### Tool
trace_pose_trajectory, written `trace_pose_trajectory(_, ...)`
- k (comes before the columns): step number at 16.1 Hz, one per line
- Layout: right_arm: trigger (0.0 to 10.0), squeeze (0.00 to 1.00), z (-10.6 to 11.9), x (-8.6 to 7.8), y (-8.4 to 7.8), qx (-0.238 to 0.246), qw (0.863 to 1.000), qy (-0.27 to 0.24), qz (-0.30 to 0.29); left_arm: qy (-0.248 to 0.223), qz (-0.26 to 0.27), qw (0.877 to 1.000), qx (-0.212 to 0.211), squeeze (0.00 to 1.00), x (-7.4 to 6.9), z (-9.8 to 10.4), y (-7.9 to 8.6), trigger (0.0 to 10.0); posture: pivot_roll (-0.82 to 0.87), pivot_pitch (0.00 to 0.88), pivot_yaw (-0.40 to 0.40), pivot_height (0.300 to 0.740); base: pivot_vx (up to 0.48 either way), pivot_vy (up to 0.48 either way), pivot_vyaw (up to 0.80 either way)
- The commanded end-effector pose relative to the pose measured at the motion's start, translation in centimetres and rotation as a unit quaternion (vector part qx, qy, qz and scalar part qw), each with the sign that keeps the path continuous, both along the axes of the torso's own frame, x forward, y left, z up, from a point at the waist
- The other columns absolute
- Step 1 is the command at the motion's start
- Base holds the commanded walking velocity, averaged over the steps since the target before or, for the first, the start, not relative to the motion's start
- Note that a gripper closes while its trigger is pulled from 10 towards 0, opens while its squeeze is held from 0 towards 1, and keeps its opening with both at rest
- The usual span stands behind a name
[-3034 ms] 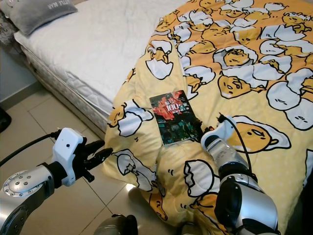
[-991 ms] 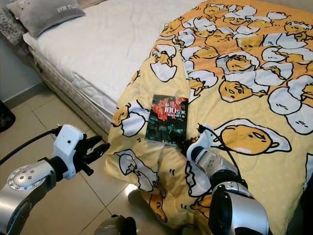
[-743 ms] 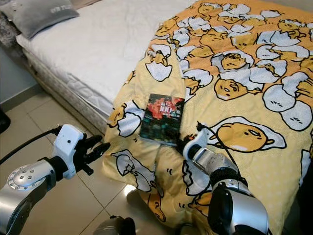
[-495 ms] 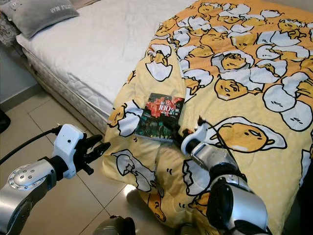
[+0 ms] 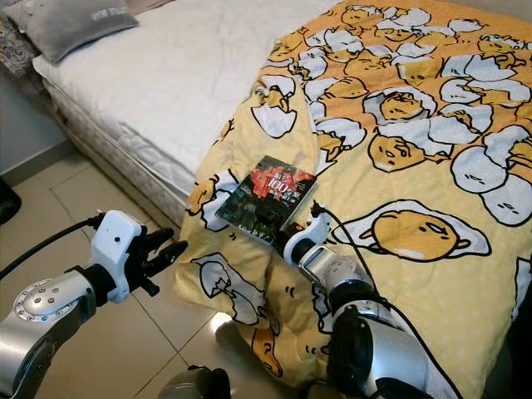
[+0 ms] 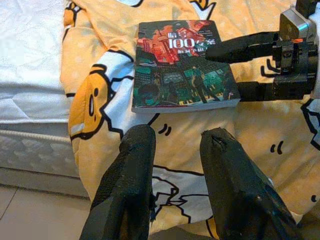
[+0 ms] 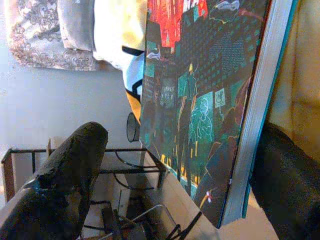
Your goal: Clean up the room
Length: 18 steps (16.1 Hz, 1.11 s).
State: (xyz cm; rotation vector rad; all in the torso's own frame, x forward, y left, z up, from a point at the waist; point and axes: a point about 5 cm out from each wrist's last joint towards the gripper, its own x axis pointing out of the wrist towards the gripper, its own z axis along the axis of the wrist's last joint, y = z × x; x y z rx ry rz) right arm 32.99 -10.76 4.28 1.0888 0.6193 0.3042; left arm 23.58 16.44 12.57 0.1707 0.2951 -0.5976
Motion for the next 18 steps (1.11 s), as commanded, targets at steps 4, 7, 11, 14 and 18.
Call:
trace_pose_trajectory(4, 0.0, 0.00, -0.4, 0.1, 0.9, -0.021, 0.998, 0.045, -0.039, 0.000, 0.007, 1.000, 0.005, 0.02, 0.2, -0.1, 0.2, 10.0, 0.04, 0.081, 0.093, 0.740, 0.000, 0.000, 0.00)
trace_pose_trajectory(7, 0.0, 0.00, -0.4, 0.3, 1.4, -0.005, 0.996, 0.061, -0.063, 0.001, 0.008, 1.000, 0.006, 0.02, 0.1, -0.2, 0.3, 10.0, 0.04, 0.083, 0.091, 0.740, 0.000, 0.000, 0.00)
trace_pose_trajectory(11, 0.0, 0.00, 0.3, 0.7, 2.1, 0.016, 0.996, 0.052, -0.072, 0.001, 0.010, 1.000, 0.006, 0.02, 0.0, -0.2, 0.4, 10.0, 0.04, 0.082, 0.088, 0.740, 0.000, 0.000, 0.00)
trace_pose_trajectory(14, 0.0, 0.00, 0.6, 0.9, 2.2, 0.028, 0.996, 0.045, -0.075, 0.002, 0.010, 1.000, 0.005, 0.02, -0.1, -0.2, 0.4, 10.0, 0.04, 0.081, 0.089, 0.740, 0.000, 0.000, 0.00)
trace_pose_trajectory(18, 0.0, 0.00, 0.7, 1.0, 2.1, 0.036, 0.995, 0.046, -0.085, 0.003, 0.010, 1.000, 0.006, 0.02, -0.1, -0.2, 0.4, 10.0, 0.05, 0.082, 0.091, 0.740, 0.000, 0.000, 0.00)
